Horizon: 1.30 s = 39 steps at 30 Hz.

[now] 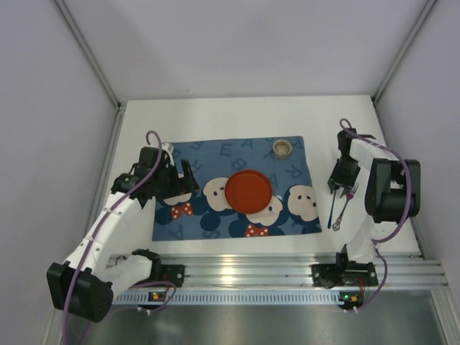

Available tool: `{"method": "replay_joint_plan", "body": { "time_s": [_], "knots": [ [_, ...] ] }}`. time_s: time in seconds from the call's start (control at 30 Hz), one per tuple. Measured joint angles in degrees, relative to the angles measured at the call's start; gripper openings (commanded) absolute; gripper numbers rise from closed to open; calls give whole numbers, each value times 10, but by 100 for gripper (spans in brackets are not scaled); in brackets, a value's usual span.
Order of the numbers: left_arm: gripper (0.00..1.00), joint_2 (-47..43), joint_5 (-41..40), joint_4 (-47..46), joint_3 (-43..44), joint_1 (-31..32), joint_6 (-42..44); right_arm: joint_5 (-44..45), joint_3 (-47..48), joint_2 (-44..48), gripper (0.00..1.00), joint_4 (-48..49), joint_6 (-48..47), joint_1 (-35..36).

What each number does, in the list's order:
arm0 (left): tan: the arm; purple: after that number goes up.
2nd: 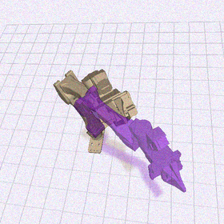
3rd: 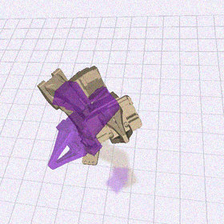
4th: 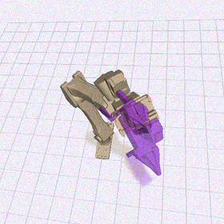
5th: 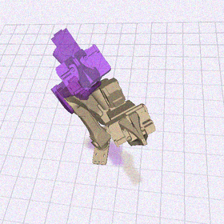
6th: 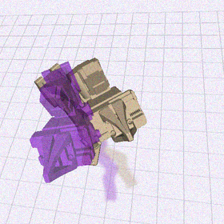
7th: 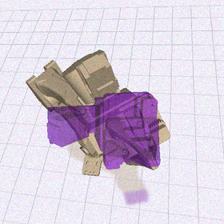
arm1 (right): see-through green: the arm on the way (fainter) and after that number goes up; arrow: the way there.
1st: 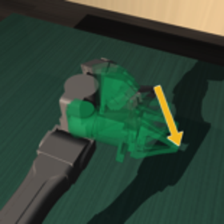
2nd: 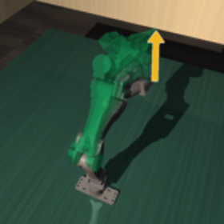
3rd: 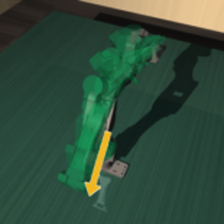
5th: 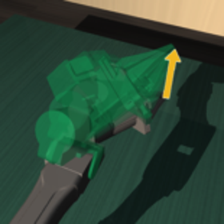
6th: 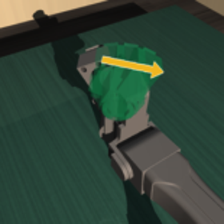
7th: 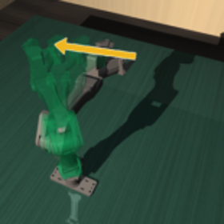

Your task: Set the dinner table for one person

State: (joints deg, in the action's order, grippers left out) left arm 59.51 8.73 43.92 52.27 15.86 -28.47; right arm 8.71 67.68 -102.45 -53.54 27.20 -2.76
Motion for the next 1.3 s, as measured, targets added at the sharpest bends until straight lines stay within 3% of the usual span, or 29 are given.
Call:
{"method": "replay_joint_plan", "body": {
  "time_s": [0.1,0.23,0.33,0.6,0.8,1.07,1.2,1.3],
  "knots": [
    [96,0,-2,8,0,0,1,0,-8,-18,30,15,0,0],
    [96,0,-6,14,0,0,1,-11,-6,-23,8,19,-3,0],
    [96,2,-7,15,0,0,0,-14,-4,-26,0,21,-8,0],
    [95,21,-11,17,1,0,-8,11,4,-26,0,14,-37,11],
    [95,42,-10,11,1,0,-19,55,82,20,0,-44,-51,65],
    [95,79,-8,-6,14,1,-19,8,149,96,0,-61,-33,230],
    [96,84,-7,-9,24,2,-19,-18,137,51,0,-55,-16,314],
    [96,82,-8,-11,26,3,-19,-26,137,-1,0,-42,-9,335]
  ]
}}
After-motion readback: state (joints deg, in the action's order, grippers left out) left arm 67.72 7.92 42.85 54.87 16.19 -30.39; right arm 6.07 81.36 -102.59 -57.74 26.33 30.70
